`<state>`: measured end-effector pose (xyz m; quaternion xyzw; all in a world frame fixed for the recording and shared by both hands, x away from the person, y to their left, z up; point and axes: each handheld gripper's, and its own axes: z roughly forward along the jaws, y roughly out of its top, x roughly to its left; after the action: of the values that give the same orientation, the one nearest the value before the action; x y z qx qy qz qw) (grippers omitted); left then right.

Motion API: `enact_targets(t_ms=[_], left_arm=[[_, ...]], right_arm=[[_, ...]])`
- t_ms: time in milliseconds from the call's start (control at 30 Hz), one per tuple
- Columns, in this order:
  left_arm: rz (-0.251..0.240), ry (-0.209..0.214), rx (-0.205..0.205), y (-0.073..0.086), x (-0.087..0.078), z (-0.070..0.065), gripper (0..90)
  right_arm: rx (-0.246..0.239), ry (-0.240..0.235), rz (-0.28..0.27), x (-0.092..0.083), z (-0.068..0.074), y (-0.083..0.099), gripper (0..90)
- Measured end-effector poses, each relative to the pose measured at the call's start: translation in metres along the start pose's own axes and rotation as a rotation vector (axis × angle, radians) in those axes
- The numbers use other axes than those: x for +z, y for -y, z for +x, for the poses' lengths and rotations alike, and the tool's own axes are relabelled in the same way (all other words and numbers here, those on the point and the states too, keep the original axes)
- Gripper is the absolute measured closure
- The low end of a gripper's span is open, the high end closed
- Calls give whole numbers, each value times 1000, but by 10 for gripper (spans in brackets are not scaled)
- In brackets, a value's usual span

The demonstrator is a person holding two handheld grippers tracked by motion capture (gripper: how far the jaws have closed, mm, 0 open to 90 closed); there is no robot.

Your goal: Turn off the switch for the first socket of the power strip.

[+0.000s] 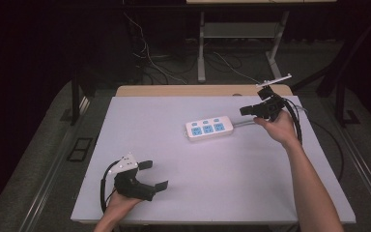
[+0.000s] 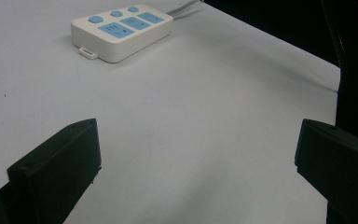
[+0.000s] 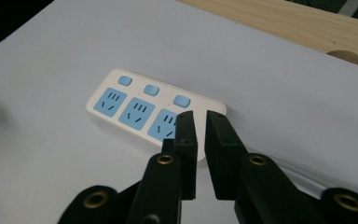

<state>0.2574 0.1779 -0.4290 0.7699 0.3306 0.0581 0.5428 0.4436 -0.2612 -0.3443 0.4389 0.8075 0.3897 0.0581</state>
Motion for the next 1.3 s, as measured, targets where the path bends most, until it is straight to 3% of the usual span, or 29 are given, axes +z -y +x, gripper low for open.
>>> enact_targets(t_ms=[100,133,200,233,367,467,533,567,1300], left_arm=[[-1,1,-2,0,0,0,0],[-3,2,-2,0,0,-1,0],[-2,2,-2,0,0,-1,0],[-3,2,-3,0,0,-1,0],[-5,3,-3,0,1,-1,0],[-6,2,-3,0,0,-1,0],[-7,1,-4,0,0,-1,0],[-8,0,-5,0,0,-1,0],[-9,-5,-6,0,0,-1,0]], right_arm=[[17,3,-12,-7,1,5,713],[16,20,-26,-11,4,8,623],[16,36,-28,-13,6,9,583],[15,55,-39,-17,10,13,499],[18,71,-55,-21,15,17,380],[18,55,-69,-27,19,21,137],[31,46,-86,-32,22,24,79],[38,37,-94,-33,23,26,0],[15,-57,-136,-60,46,73,3]])
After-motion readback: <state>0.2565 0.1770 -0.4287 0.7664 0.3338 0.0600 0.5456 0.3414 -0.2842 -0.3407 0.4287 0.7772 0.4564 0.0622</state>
